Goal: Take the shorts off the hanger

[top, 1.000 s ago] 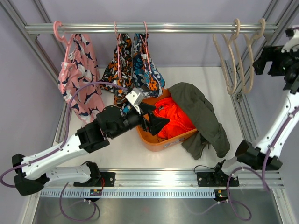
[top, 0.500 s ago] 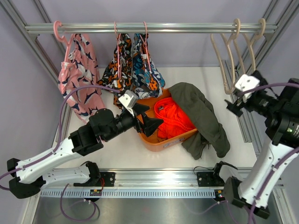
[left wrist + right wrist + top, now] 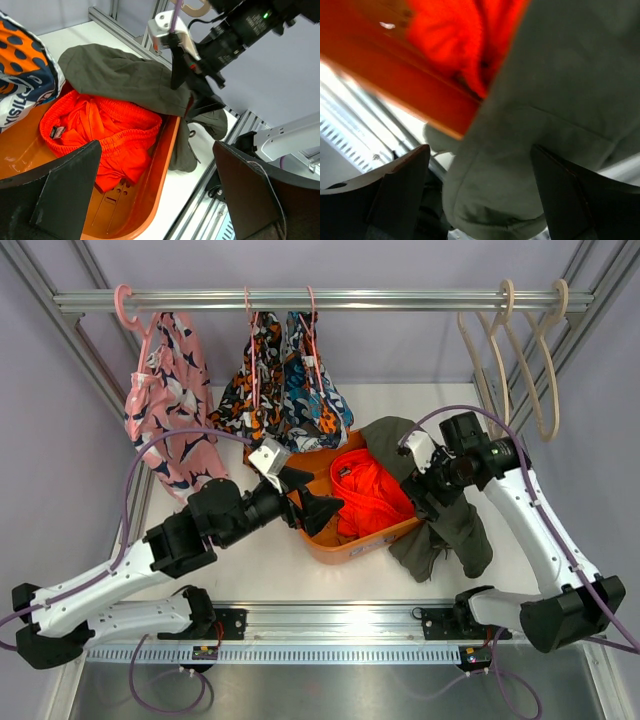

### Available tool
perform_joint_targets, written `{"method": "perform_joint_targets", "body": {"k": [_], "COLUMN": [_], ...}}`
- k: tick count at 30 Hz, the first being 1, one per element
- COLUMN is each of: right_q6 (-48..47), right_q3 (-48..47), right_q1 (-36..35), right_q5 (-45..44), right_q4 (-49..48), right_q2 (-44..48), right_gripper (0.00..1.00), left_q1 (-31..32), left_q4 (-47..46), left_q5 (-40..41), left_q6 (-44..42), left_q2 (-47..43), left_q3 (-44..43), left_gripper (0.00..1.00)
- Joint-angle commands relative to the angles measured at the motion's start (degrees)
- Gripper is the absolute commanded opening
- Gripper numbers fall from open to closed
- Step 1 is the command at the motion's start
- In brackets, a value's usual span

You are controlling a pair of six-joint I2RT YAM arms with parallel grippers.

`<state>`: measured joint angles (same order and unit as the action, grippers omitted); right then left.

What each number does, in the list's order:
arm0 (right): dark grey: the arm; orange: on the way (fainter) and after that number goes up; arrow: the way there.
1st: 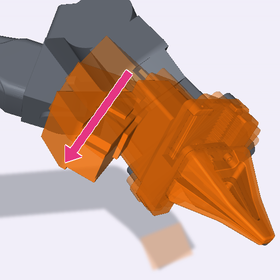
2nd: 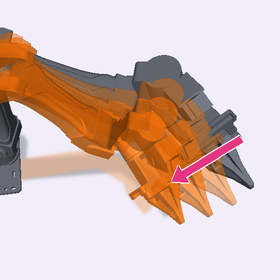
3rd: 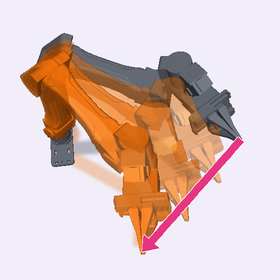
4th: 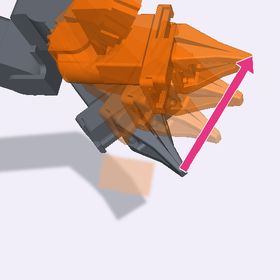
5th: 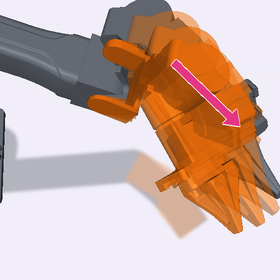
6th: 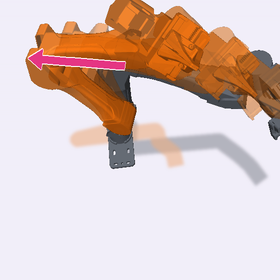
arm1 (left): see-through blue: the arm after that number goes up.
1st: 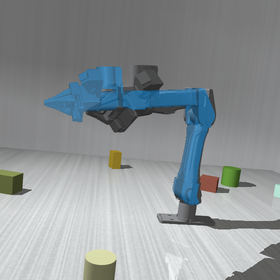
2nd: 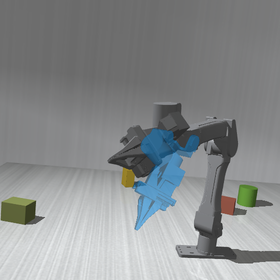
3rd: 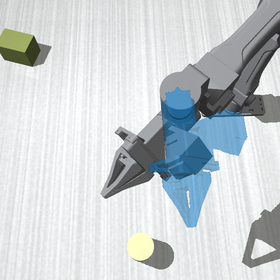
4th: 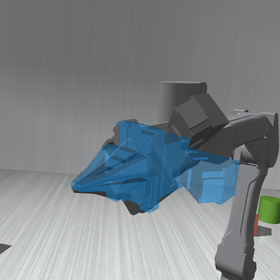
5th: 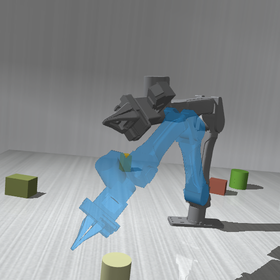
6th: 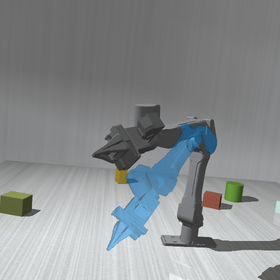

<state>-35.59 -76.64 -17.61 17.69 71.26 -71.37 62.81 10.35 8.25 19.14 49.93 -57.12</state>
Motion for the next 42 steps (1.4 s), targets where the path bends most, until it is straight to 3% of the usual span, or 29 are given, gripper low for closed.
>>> {"method": "perform_joint_targets", "body": {"k": [1, 3, 12, 17, 18, 19, 21, 22, 24, 28, 33, 42], "right_q6": [14.75, 16.95, 20.12, 23.10, 23.37, 23.38, 23.03, 22.42, 21.19, 16.28, 8.97, 11.94], "right_q3": [2.63, 4.39, 7.55, 10.02, 9.93, 9.67, 8.09, 7.48, 5.38, 1.07, -8.69, -35.75], "right_q1": [-0.41, -0.32, -0.24, 0.29, 0.47, 0.82, 0.99, 0.99, 0.99, 0.99, 1.17, 1.17], "right_q5": [-20.83, -25.86, -24.99, -20.78, -20.16, -19.11, -18.66, -18.83, -19.45, -18.14, -5.75, 4.09], "right_q4": [-10.95, -14.21, -14.22, -14.14, -14.05, -13.96, -13.78, -13.70, -13.35, -12.38, -11.67, -24.32], "right_q2": [4.74, 5.37, 5.37, 3.61, 3.18, 3.26, 4.04, 4.48, 5.62, 7.91, 12.65, 5.91], "right_gripper": [0.94, 0.97, 0.99, 0.87, 0.82, 0.61, 0.29, 0.07, 0.00, 0.00, 0.00, 0.00], "left_q1": [0.04, 0.04, 0.04, 0.04, 0.04, 0.04, 0.04, -0.05, 0.04, 0.04, 0.04, -0.05], "left_q4": [-3.40, -3.49, -2.79, -2.62, -2.61, -2.35, -2.26, -2.18, -2.26, -2.61, -2.70, -2.70], "left_q5": [2.65, 2.73, 2.30, 2.30, 2.38, 2.47, 2.73, 2.82, 3.00, 3.00, 3.09, 4.31], "left_q6": [1.60, 1.69, 1.78, 1.96, 2.13, 2.22, 2.31, 2.31, 2.48, 2.48, 2.05, 0.38], "left_q2": [-1.59, -1.59, -0.71, -0.98, -1.06, -1.41, -1.77, -1.94, -2.38, -2.38, -2.21, -3.79], "left_q3": [1.31, 1.66, 1.14, 1.22, 1.22, 1.31, 1.49, 1.58, 2.10, 2.28, 2.02, 1.84], "left_gripper": [0.99, 0.99, 0.99, 0.99, 0.99, 0.99, 0.99, 0.99, 0.99, 0.99, 0.99, 0.99]}}
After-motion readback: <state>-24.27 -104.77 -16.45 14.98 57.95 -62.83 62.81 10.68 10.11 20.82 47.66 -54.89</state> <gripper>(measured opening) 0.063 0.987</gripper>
